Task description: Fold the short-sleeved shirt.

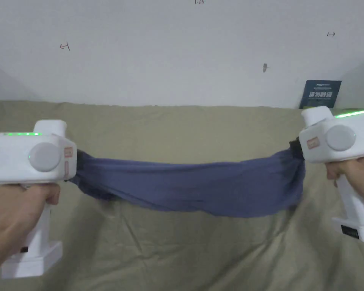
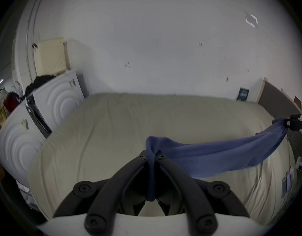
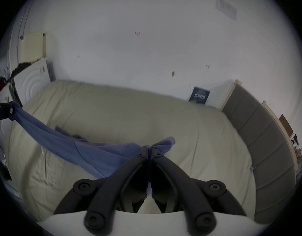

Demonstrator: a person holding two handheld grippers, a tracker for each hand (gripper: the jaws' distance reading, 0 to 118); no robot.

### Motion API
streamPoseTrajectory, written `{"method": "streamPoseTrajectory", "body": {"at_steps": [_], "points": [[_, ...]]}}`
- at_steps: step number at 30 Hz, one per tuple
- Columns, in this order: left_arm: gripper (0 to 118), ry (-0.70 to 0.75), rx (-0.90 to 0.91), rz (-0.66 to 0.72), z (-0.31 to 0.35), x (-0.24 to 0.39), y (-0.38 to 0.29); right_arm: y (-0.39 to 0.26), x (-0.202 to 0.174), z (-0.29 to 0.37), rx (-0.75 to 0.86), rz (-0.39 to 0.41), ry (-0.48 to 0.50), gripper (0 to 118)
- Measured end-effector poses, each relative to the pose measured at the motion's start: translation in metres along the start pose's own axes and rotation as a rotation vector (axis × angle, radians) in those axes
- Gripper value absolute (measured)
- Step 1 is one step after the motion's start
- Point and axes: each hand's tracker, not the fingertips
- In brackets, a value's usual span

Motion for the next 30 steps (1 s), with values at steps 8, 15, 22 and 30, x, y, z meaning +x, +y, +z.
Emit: {"method": "streamPoseTrajectory", "body": {"at_steps": [8,15,22,30], "points": [[1,-0.033,-0.109,0.003,0.043,-0.029,-0.127,-0.128,-0.023,0.058,-0.062,-0.059,0.092,5],[1,-0.051,-0.208,0.079,0.079,-0.053,-0.199,-0.209,-0.035,0.115,-0.073,-0.136,0.130,5],[1,-0.083,-0.221,0.106,0.122,-0.067,-0.232,-0.274,-0.037,0.160,-0.135,-0.113,0.091,5],[1,-0.079,-0.213,0.100,0.126,-0.065,-0.242,-0.290,-0.031,0.176,-0.129,-0.226,0.098,1]]}}
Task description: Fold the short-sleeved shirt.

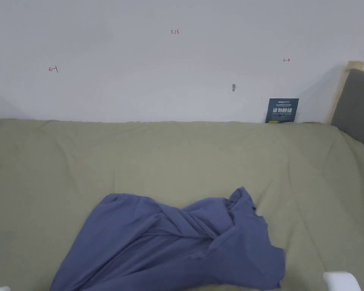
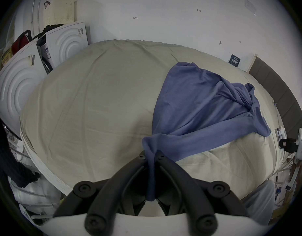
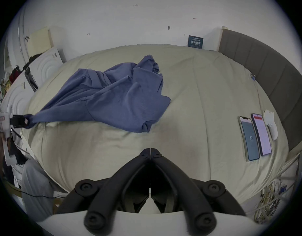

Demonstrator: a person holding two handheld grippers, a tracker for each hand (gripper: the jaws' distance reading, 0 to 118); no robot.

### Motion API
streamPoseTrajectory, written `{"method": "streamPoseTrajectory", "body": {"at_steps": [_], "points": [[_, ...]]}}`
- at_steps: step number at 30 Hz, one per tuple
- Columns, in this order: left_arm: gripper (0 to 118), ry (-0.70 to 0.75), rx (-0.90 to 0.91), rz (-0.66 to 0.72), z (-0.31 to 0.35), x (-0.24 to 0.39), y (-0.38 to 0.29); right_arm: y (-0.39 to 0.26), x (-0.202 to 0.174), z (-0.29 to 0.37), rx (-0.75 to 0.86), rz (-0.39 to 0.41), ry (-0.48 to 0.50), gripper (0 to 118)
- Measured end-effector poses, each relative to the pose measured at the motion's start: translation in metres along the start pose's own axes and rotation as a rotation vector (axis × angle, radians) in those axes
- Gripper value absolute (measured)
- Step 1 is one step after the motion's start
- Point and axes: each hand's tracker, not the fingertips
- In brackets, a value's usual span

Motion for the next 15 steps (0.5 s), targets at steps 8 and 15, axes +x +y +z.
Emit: {"method": "streamPoseTrajectory", "body": {"at_steps": [8,15], "points": [[110,-0.036,-0.029,0.025,-0.010,-0.004,-0.007,0.002,-0.031,0.001,0.025,-0.007,-0.003,110],[116,0.029,0.018,-0.051,0.039,0.002,-0.006,0.004,-0.055,0.030,0.076,-0.057,0.017,118]]}}
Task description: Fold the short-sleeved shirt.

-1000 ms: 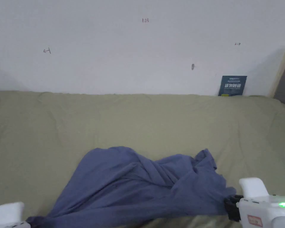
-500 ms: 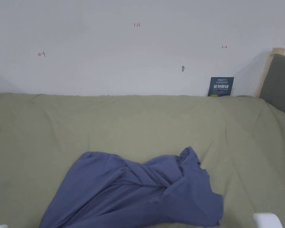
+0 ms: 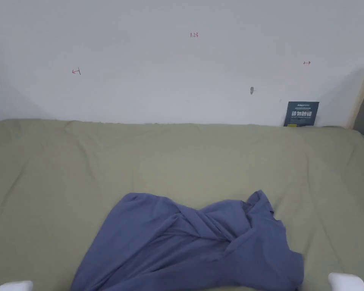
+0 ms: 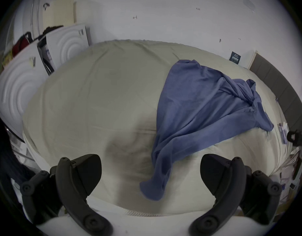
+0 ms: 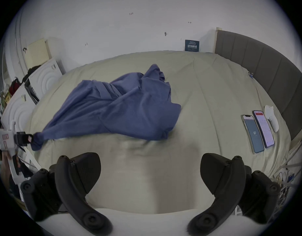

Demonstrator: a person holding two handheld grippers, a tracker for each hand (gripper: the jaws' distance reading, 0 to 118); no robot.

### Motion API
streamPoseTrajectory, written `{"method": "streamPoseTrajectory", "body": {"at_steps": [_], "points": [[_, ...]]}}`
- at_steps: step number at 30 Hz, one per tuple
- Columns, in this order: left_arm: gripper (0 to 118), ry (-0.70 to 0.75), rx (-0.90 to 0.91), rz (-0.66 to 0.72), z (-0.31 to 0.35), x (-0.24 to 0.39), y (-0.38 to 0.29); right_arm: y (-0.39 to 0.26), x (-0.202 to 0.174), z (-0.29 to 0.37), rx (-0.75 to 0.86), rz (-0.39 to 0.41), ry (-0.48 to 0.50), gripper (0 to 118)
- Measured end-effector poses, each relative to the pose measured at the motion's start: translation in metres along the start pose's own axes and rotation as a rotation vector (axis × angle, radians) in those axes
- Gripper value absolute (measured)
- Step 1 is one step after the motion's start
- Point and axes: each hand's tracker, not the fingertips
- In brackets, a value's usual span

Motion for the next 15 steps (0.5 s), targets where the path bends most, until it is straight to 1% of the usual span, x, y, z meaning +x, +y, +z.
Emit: {"method": "streamPoseTrajectory", "body": {"at_steps": [3,4,5,6,7,8,9,10,12,15], "points": [[115,-0.047,0.047,0.014,0.030,0.009,0.002,-0.009,-0.019,0.019,0.006,0.017,0.010,118],[114,-0.086,0.062,0.019,0.036,0.012,0.000,-0.012,-0.024,0.026,0.009,0.030,0.019,118],[113,-0.118,0.090,0.035,0.041,0.015,-0.004,-0.017,-0.030,0.031,0.006,0.044,0.021,115],[109,-0.144,0.093,0.044,0.043,0.017,-0.009,-0.025,-0.037,0.035,0.012,0.050,0.014,107],[91,-0.167,0.074,0.045,0.042,0.023,-0.012,-0.033,-0.045,0.038,0.021,0.051,0.010,77],[53,-0.194,0.063,0.058,0.041,0.025,-0.016,-0.038,-0.049,0.041,0.019,0.057,0.007,37],[4,-0.182,0.070,0.051,0.038,0.026,-0.019,-0.045,-0.055,0.038,0.004,0.071,-0.004,1],[0,-0.174,0.070,0.061,0.037,0.028,-0.023,-0.052,-0.054,0.039,0.008,0.065,0.003,0],[0,-0.189,0.052,0.028,0.028,0.034,-0.017,-0.056,-0.053,0.035,-0.045,0.061,0.056,1],[0,-0.186,0.053,0.020,0.023,0.033,0.002,-0.059,-0.051,0.030,-0.042,0.054,0.055,1]]}}
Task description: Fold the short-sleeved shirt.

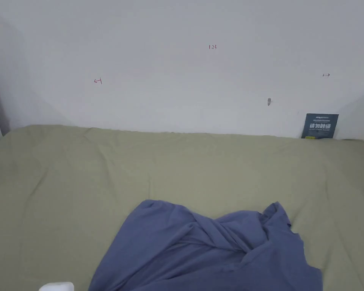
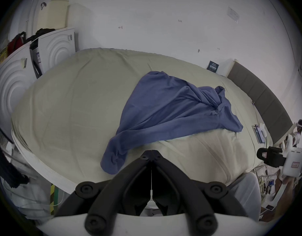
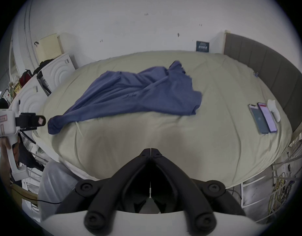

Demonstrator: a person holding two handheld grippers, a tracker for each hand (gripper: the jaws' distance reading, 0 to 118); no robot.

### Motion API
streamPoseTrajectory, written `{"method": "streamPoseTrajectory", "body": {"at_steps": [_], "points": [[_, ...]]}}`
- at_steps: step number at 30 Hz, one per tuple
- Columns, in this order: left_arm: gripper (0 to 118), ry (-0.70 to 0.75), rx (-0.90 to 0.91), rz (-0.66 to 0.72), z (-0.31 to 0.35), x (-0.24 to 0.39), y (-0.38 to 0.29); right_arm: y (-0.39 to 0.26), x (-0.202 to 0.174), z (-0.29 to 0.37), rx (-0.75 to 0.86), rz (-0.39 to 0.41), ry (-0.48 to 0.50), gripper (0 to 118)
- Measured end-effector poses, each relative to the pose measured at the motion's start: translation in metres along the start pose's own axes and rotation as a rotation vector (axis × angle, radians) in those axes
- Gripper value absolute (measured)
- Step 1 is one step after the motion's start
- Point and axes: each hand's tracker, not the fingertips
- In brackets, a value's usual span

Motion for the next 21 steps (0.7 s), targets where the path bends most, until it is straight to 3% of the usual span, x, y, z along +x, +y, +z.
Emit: {"method": "streamPoseTrajectory", "body": {"at_steps": [5,10,11,12,13,14,15,16,17,21], "points": [[0,-0.003,0.008,-0.036,-0.050,0.004,0.075,0.008,0.004,-0.011,-0.013,-0.017,0.014,0],[0,-0.011,-0.009,-0.079,-0.154,0.018,0.173,0.019,0.013,-0.027,-0.020,-0.052,0.011,1],[14,-0.021,-0.033,-0.089,-0.180,0.021,0.189,0.021,0.015,-0.031,-0.023,-0.062,0.005,1],[51,-0.013,-0.059,-0.083,-0.206,0.024,0.204,0.023,0.018,-0.035,-0.028,-0.067,0.008,0],[51,0.002,-0.078,-0.079,-0.228,0.026,0.215,0.023,0.019,-0.041,-0.032,-0.068,0.009,0],[69,0.004,-0.096,-0.091,-0.252,0.028,0.225,0.024,0.020,-0.045,-0.033,-0.072,0.001,1],[100,0.031,-0.138,-0.076,-0.278,0.028,0.232,0.026,0.022,-0.050,-0.047,-0.078,-0.007,1],[118,0.022,-0.107,-0.116,-0.285,0.030,0.235,0.027,0.025,-0.054,-0.051,-0.079,0.001,1],[113,0.036,-0.123,-0.088,-0.295,0.030,0.240,0.028,0.026,-0.057,-0.054,-0.079,0.007,1],[114,0.079,-0.171,-0.151,-0.348,0.045,0.242,0.028,0.031,-0.067,-0.065,-0.066,-0.012,1]]}}
